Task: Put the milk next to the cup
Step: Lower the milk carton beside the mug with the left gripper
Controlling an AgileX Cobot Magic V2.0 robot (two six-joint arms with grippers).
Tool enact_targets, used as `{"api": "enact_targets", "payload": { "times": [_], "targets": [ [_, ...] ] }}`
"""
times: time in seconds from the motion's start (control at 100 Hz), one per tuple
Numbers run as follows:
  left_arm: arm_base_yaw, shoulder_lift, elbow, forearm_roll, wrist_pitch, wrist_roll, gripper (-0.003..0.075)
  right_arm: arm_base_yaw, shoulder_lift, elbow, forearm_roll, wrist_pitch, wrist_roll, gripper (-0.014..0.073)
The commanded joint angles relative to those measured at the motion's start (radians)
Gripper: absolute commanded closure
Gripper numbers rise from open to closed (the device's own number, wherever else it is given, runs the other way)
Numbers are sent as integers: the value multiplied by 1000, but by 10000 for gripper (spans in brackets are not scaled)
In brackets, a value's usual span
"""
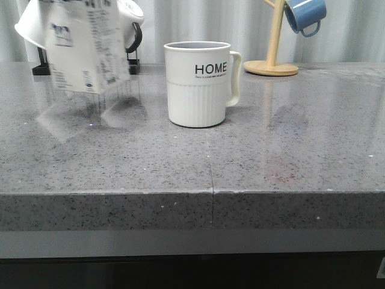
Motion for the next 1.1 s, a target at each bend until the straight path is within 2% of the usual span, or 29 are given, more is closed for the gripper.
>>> {"api": "enact_targets", "payload": {
  "times": [0.0,0.19,0.56,0.63,0.76,0.83,0.87,0.99,1.09],
  "targets": [
    [-37,13,-67,-12,-94,-1,477,-2,10,-27,-6,-70,-1,545],
    [-96,79,-101,-54,-94,-1,477,-2,10,-27,-6,-70,-1,545],
    [-127,101,-101,-60,-56,-1,472,-2,10,-27,-6,-70,-1,545],
    [-124,101,-101,-60,-56,-1,412,-2,10,-27,-6,-70,-1,545],
    [-122,101,-101,-60,-54,-1,162,-2,10,-27,-6,-70,-1,545],
    [-122,99,-101,-63,-44,-1,75,-2,10,-27,-6,-70,-1,545],
    [-122,95,-101,-63,-30,-1,56,-2,10,-27,-6,-70,-1,545],
    [-122,65,-95,-63,39,-1,66,-2,10,-27,-6,-70,-1,545],
    [-122,21,-65,-63,46,-1,67,-2,10,-27,-6,-70,-1,545]
  ]
}}
